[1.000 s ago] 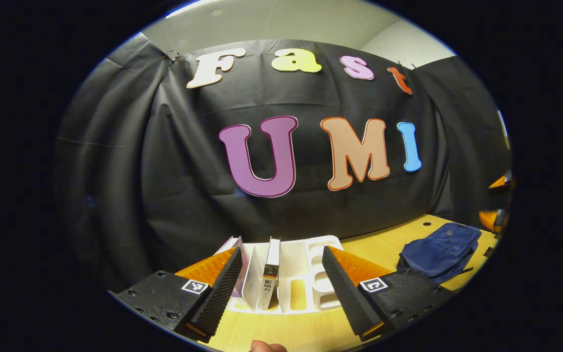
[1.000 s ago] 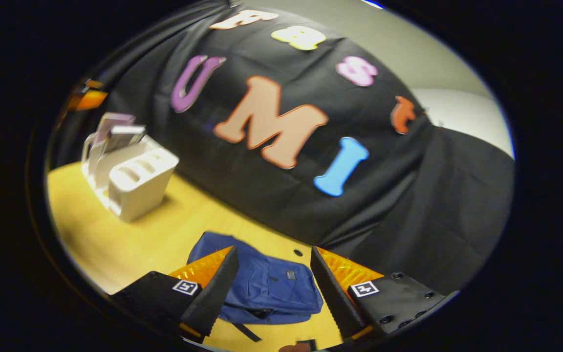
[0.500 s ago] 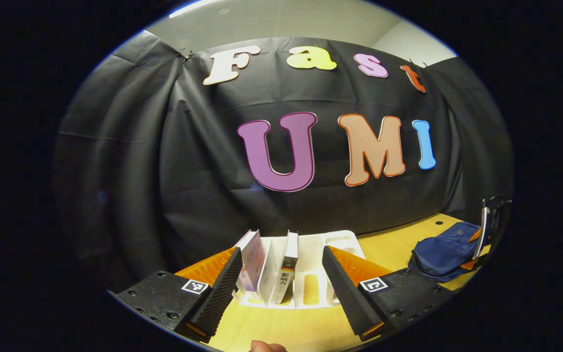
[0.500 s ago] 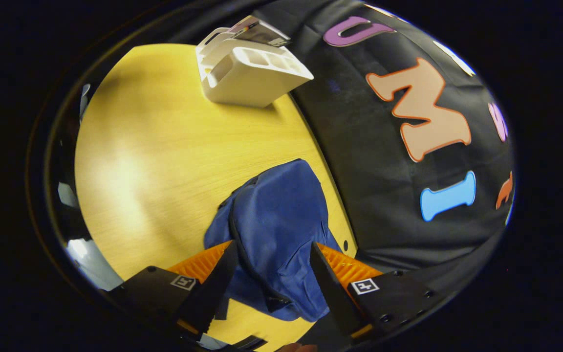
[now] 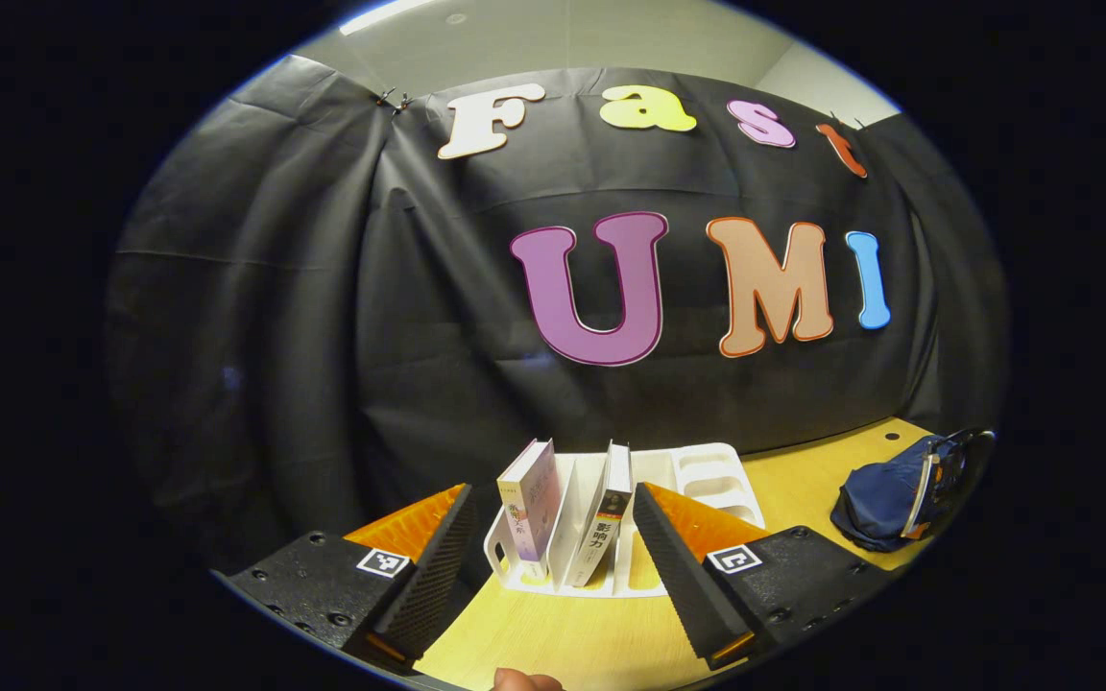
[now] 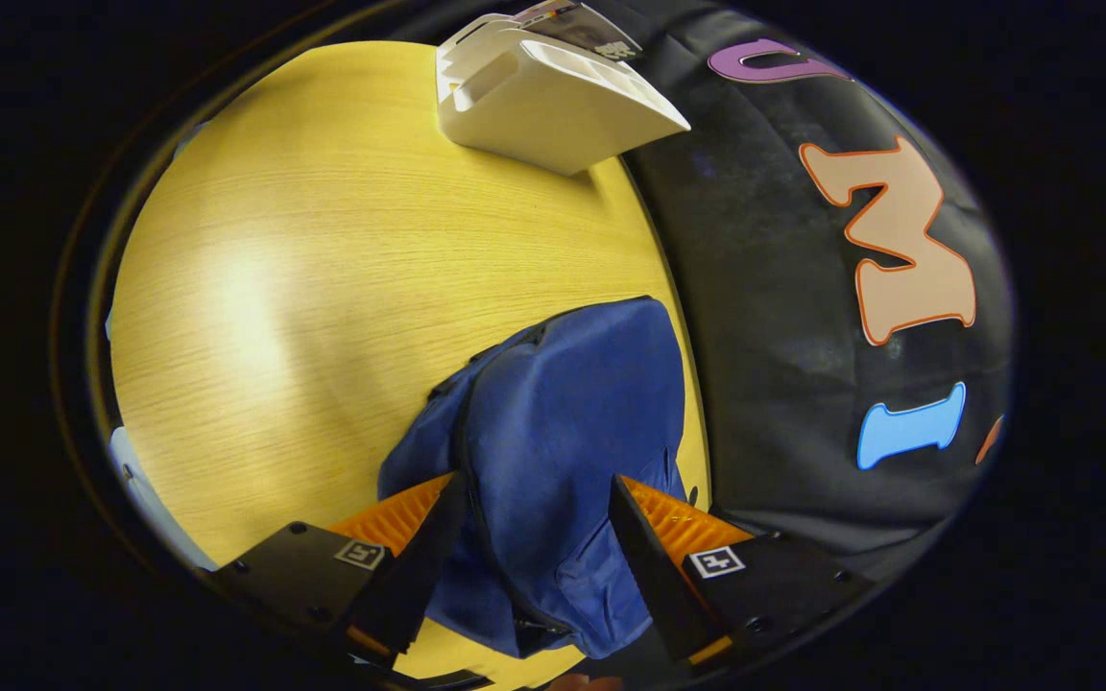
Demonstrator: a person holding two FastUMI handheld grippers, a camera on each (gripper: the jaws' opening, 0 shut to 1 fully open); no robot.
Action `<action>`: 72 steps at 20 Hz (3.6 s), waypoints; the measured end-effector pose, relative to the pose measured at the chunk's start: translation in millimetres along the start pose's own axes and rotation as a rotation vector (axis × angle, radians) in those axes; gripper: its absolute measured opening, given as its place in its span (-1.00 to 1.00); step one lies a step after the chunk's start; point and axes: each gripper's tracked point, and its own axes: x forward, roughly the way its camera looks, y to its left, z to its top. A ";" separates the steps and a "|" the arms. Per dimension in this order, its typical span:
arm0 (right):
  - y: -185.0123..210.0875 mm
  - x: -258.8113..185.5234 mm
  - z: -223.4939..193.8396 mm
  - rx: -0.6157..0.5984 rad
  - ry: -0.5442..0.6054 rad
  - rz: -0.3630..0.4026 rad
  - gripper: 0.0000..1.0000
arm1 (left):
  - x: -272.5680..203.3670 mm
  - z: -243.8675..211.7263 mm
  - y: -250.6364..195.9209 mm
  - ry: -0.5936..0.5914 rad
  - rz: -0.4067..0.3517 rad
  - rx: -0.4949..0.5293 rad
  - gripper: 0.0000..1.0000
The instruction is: Open the schoolbag, grab two books from the bookshelf and put them into the schoolbag.
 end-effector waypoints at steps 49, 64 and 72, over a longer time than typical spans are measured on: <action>-127.4 -34.3 -87.9 1.900 -0.129 0.007 -0.92 | 165.3 -96.2 -61.5 0.189 -0.070 0.097 0.92; -122.9 -32.1 -85.5 1.872 -0.122 0.019 -0.94 | 190.7 -175.8 -72.9 0.874 -0.271 0.402 0.68; -116.1 -24.0 -80.5 1.851 -0.128 0.056 -0.94 | 201.9 -146.3 -68.5 1.001 -0.314 0.431 0.29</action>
